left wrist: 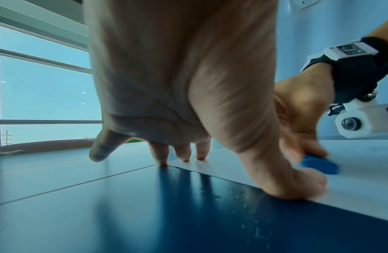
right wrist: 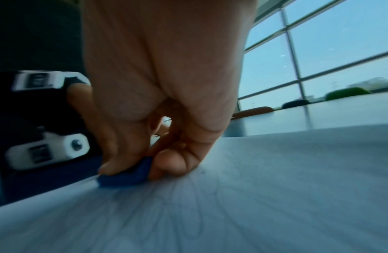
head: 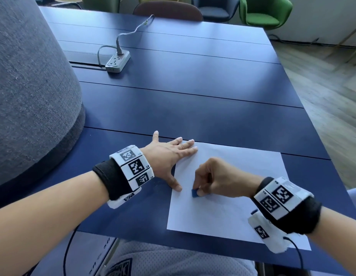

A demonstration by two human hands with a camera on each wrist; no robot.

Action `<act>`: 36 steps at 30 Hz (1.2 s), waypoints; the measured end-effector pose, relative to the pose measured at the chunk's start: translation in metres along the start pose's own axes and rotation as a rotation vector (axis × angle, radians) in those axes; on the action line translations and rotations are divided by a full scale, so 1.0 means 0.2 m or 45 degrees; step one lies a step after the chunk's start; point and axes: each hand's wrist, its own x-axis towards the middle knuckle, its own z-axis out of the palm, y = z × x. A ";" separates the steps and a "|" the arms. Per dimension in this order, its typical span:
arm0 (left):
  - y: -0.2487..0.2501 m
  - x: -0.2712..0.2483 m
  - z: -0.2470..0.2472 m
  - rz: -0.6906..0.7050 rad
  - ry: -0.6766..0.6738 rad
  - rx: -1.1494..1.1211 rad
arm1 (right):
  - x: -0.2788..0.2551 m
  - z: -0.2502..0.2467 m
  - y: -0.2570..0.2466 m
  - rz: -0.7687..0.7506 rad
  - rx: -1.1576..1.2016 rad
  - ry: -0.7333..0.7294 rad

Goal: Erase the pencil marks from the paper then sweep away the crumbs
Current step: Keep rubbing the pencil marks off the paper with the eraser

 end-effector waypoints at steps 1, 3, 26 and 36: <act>0.00 0.00 0.00 0.000 0.002 0.005 | -0.01 0.00 -0.01 -0.001 -0.028 -0.059; 0.00 0.00 0.00 -0.004 -0.002 0.011 | 0.01 -0.02 0.00 0.012 -0.062 0.035; 0.01 -0.01 -0.02 -0.008 -0.024 0.016 | -0.11 0.06 -0.06 -0.100 -0.097 -0.088; 0.01 -0.01 -0.01 -0.009 -0.026 0.016 | -0.10 0.04 -0.11 -0.091 -0.219 -0.254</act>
